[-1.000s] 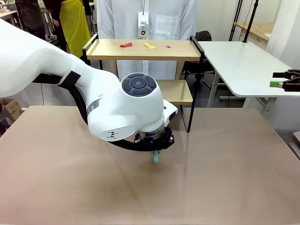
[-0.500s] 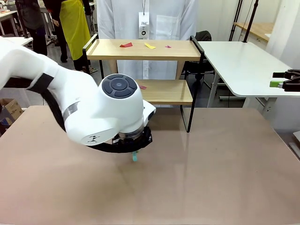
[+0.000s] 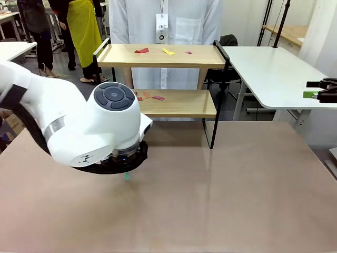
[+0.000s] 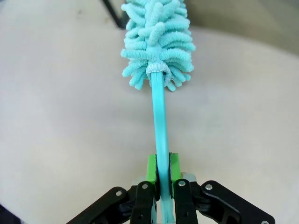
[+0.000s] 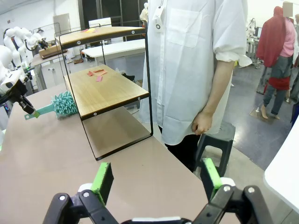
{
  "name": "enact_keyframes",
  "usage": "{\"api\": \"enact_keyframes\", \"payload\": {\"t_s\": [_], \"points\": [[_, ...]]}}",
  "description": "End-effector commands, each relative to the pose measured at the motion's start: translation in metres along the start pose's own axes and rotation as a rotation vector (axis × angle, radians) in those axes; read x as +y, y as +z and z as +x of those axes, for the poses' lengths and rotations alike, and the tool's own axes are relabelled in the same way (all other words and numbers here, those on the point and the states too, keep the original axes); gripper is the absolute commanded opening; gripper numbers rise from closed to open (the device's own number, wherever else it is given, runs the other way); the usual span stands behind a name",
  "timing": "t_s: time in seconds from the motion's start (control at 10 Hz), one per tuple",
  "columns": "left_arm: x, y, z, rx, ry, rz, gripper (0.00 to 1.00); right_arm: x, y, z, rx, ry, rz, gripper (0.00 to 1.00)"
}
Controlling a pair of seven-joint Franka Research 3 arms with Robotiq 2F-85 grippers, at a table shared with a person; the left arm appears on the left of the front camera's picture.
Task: Clean the shelf.
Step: Clean the specific section of the Shelf indicated by the human with the Duster.
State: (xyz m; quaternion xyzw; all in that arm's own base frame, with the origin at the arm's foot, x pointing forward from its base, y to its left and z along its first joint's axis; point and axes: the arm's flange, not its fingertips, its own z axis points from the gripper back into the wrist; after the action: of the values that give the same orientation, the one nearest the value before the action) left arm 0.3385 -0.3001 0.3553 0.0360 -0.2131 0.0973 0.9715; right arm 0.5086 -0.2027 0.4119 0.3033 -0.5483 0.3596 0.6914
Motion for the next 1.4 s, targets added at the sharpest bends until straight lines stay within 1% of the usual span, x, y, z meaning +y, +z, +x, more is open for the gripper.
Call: {"api": "enact_keyframes", "payload": {"t_s": [0.0, 0.2, 0.3, 0.4, 0.6, 0.7, 0.8, 0.9, 1.2, 1.3], "points": [[0.028, 0.024, -0.002, -0.02, 0.021, 0.076, 0.13, 0.0, -0.001, 0.003, -0.002, 0.005, -0.008, 1.0], [0.035, 0.036, -0.006, -0.087, 0.064, 0.132, 0.13, 0.0, -0.001, 0.003, -0.002, 0.005, -0.008, 1.0], [0.031, 0.04, -0.009, -0.123, 0.047, 0.104, 0.13, 0.0, -0.001, 0.003, -0.002, 0.005, -0.008, 1.0], [0.025, 0.024, 0.0, -0.038, 0.025, 0.074, 0.13, 0.0, -0.001, 0.003, -0.002, 0.005, -0.008, 1.0], [0.025, 0.024, 0.0, -0.038, 0.025, 0.074, 0.13, 0.0, -0.001, 0.003, -0.002, 0.005, -0.008, 1.0], [0.021, 0.034, -0.005, -0.057, 0.012, 0.06, 0.13, 0.0, -0.001, 0.003, -0.002, 0.005, -0.008, 1.0], [0.023, 0.04, -0.005, -0.049, -0.027, -0.026, 0.13, 0.0, -0.001, 0.003, -0.002, 0.005, -0.008, 1.0], [0.028, 0.048, -0.005, -0.044, -0.084, -0.087, 0.13, 0.0, -0.001, 0.003, -0.002, 0.005, -0.008, 1.0], [0.045, 0.062, -0.01, -0.012, -0.236, -0.229, 0.13, 0.0, -0.001, 0.003, -0.002, 0.005, -0.008, 1.0], [0.049, 0.067, -0.009, 0.007, -0.313, -0.263, 0.13, 0.0, -0.001, 0.003, -0.002, 0.005, -0.008, 1.0]]}}
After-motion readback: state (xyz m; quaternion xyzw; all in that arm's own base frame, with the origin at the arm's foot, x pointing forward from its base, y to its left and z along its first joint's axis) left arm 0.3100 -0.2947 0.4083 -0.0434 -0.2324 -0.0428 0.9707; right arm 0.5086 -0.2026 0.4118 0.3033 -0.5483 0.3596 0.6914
